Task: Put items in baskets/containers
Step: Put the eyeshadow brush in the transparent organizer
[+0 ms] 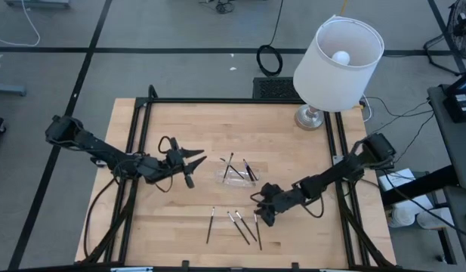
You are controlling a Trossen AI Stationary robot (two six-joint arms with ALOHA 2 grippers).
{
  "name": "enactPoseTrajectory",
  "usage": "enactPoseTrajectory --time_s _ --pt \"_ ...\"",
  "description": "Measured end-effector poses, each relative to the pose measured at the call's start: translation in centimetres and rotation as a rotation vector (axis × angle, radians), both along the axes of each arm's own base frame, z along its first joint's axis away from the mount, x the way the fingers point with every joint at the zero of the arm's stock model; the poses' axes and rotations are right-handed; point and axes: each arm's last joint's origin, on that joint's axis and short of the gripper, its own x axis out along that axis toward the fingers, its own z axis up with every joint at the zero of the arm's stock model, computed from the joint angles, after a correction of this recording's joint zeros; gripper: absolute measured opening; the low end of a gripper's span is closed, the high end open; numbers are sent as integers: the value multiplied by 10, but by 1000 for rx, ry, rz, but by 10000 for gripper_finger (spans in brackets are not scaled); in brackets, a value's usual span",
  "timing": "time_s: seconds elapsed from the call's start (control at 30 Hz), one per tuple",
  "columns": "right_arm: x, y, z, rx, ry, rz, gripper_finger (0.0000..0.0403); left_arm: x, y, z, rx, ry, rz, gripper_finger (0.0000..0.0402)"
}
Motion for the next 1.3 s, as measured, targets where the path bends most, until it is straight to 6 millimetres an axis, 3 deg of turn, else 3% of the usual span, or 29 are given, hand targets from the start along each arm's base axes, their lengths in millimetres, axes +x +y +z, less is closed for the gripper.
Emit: enactPoseTrajectory --time_s 0.3,0.87,1.3 --pt "19 8 -16 14 58 -8 207 0 0 0 -17 -4 0 115" --pt "11 9 -26 -40 153 28 172 0 0 -2 -37 1 -2 115" --pt "3 13 -30 -102 198 31 171 1 0 -2 -37 2 -26 115"
